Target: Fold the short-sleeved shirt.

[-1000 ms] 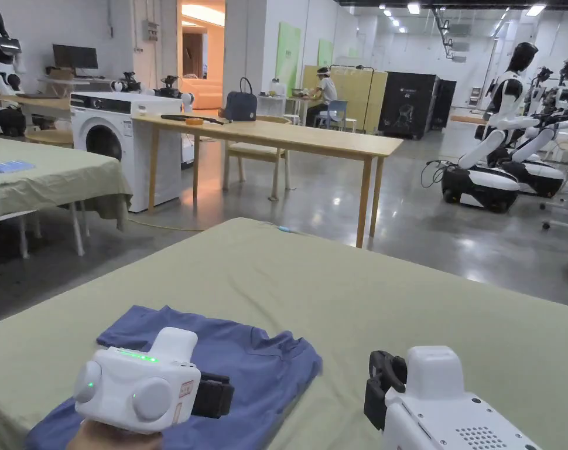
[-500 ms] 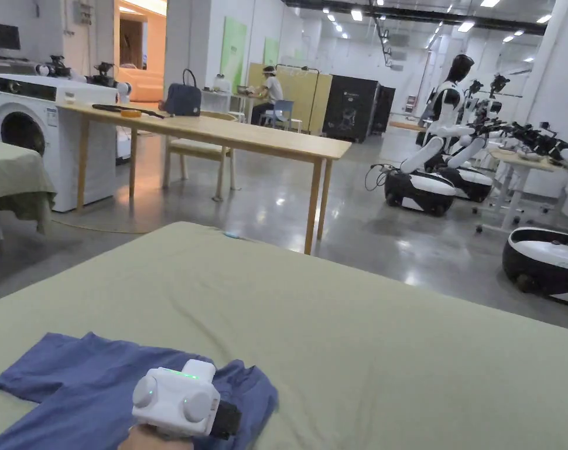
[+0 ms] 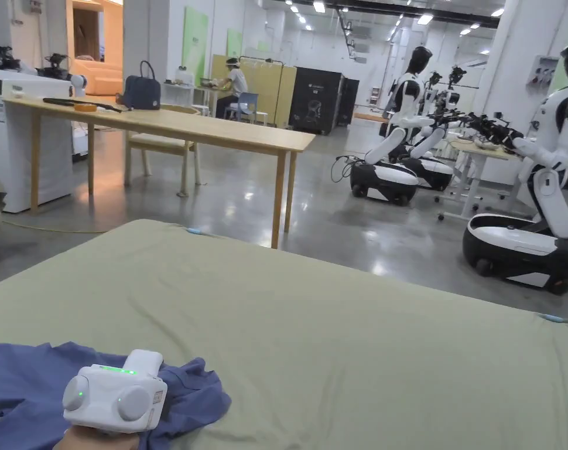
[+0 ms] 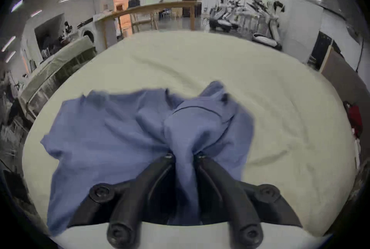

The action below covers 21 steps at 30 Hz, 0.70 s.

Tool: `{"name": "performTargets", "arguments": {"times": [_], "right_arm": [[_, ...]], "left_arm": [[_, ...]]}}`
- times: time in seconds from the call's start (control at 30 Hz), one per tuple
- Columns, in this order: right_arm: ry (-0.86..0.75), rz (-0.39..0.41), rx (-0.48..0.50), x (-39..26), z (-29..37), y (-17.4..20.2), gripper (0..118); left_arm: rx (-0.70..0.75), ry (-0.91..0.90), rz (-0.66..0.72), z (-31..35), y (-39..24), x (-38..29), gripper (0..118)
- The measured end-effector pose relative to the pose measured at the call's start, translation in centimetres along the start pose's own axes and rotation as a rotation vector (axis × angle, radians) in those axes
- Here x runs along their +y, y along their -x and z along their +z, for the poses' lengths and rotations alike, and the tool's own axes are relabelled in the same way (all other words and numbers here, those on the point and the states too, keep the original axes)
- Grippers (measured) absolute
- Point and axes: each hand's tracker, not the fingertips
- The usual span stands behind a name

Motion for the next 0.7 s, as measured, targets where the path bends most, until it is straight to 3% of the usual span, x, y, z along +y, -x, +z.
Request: {"name": "performTargets", "arguments": {"times": [0.17,0.43,0.57,0.7], "right_arm": [[-0.049,-0.039,-0.059,0.7,3.0,-3.1,4],[-0.098,-0.088,-0.172,1.1,8.6,-10.1,4],[-0.104,-0.09,-0.243,0.4,10.7,-14.3,4],[-0.088,-0.115,-0.302,-1.3,12.1,-18.7,4]], "left_arm": [[-0.141,-0.116,-0.028,3.7,-5.4,3.6,9],[-0.445,-0.27,-0.149,10.4,-23.4,7.0,9],[-0.609,-0.246,-0.231,12.1,-35.1,6.2,9],[-0.647,-0.116,-0.322,9.0,-46.2,3.5,9]]}}
